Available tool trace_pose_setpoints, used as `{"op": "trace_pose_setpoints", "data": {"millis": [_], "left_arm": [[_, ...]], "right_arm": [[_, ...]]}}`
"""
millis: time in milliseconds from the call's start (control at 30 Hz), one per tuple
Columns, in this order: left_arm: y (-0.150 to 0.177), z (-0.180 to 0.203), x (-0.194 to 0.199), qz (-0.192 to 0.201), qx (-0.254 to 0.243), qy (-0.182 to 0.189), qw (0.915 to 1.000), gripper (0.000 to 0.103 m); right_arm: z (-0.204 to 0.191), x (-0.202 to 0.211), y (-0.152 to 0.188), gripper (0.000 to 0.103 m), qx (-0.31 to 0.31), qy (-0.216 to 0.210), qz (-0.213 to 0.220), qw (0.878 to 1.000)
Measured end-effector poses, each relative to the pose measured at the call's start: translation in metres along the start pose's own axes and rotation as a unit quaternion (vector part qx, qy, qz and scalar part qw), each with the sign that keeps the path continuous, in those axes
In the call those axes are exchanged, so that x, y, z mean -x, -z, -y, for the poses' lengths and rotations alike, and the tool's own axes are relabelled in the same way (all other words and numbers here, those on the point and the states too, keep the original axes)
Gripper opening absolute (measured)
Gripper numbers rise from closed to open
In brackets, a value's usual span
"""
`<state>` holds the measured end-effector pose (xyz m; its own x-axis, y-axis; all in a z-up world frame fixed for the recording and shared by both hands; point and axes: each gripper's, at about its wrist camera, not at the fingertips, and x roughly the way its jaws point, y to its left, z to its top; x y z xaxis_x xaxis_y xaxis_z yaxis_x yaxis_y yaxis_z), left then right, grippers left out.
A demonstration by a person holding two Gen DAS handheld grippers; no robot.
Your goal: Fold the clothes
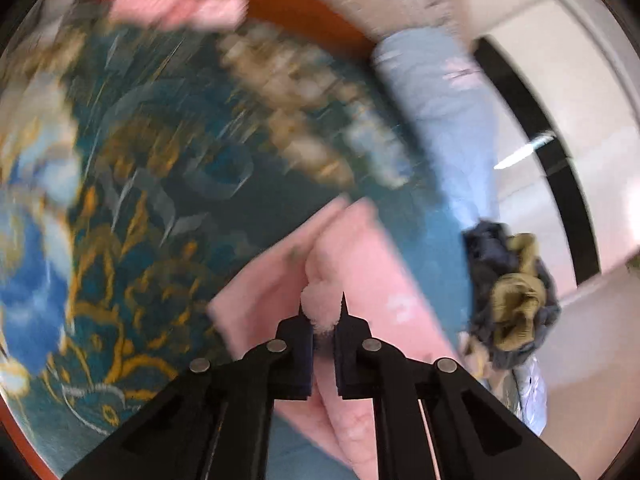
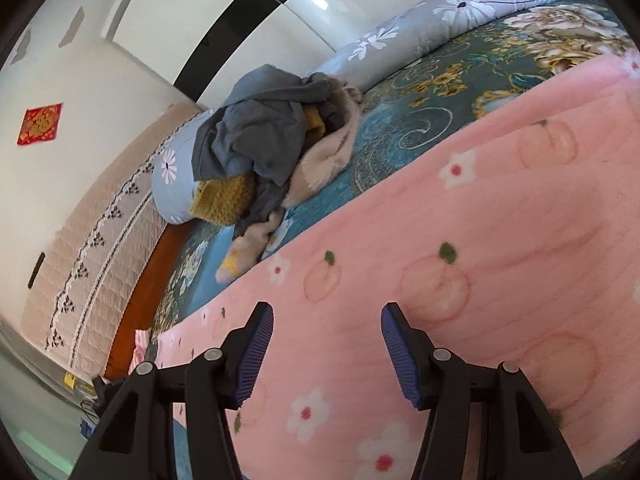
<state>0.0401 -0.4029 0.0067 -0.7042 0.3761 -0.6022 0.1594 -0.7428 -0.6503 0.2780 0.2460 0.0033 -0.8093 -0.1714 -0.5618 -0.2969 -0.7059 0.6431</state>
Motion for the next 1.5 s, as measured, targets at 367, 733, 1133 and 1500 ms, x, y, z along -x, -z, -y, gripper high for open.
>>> {"op": "trace_pose_setpoints", "data": {"millis": [367,733,1133,1500], "left_arm": [[0.004,-0.056,-0.020,-0.011,0.115,-0.002,0.9933,0.008],[0.009,-0.051,0.019,-0.005,0.060,-0.011,0.9982,0.050],[0.015,-0.050,-0.011,-0.005,0.088,-0.041,0.9953,0.015],[0.015,-0.034,-0.021,-0.020,0.034,-0.141,0.9892,0.013]], "right_arm": [[0.001,-0.006,0.002,0.060,0.003,0.004,-0.014,1.000],[-0.001,-0.003,0.000,0.060,0.001,-0.012,-0.007,1.000],[-0.001,-0.004,0.000,0.060,0.000,-0.011,-0.008,1.000],[-0.002,-0.003,-0.002,0.060,-0.001,-0.018,-0.005,1.000]]}}
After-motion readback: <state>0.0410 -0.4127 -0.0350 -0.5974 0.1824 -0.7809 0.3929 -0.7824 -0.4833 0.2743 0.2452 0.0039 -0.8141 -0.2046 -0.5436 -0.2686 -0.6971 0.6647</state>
